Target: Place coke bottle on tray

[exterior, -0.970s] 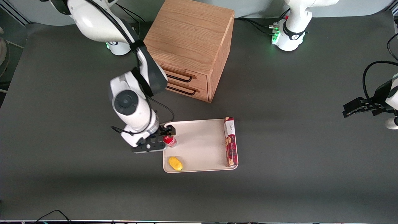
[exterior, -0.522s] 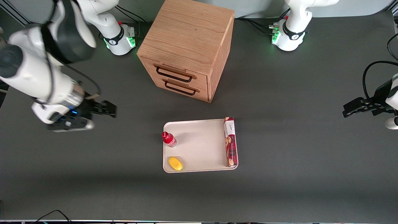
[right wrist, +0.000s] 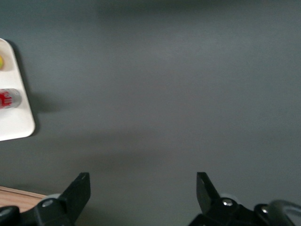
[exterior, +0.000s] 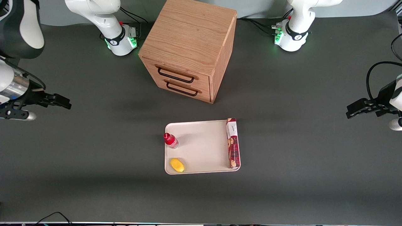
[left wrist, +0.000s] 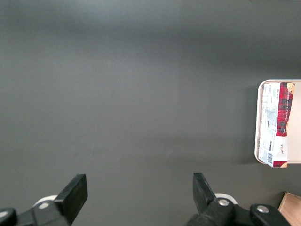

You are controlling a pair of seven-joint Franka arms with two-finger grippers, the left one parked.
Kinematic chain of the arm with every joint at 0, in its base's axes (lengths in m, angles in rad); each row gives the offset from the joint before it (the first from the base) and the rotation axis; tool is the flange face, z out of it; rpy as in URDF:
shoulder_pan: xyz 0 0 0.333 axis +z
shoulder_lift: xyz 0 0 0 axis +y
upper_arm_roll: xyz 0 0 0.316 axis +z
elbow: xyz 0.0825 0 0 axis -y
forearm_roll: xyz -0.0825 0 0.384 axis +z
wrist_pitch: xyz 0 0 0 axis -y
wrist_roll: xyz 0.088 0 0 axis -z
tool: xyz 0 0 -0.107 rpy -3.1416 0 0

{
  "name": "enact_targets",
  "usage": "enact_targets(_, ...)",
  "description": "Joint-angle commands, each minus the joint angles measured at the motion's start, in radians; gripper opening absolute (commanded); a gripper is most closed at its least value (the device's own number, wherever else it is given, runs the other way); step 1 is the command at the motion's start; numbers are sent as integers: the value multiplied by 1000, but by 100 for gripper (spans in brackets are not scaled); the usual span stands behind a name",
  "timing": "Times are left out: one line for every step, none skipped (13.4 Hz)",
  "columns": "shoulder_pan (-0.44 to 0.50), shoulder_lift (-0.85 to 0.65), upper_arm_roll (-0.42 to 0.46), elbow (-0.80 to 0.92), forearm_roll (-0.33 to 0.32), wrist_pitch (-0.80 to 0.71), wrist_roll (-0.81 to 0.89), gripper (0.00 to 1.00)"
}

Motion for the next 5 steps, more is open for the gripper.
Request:
enact_targets(-6,-23,-11,-3,-11,-7,-25,100)
enact_targets(-1,-16,-11,17,-12,-7,-20,100)
enact_targets(8,-6,-12,34,-20,-7,-19,100)
enact_targets(26,3,-18,52,-26,-9,-19,100)
enact_targets(31,4,-21,60,-53,-9,-19,100)
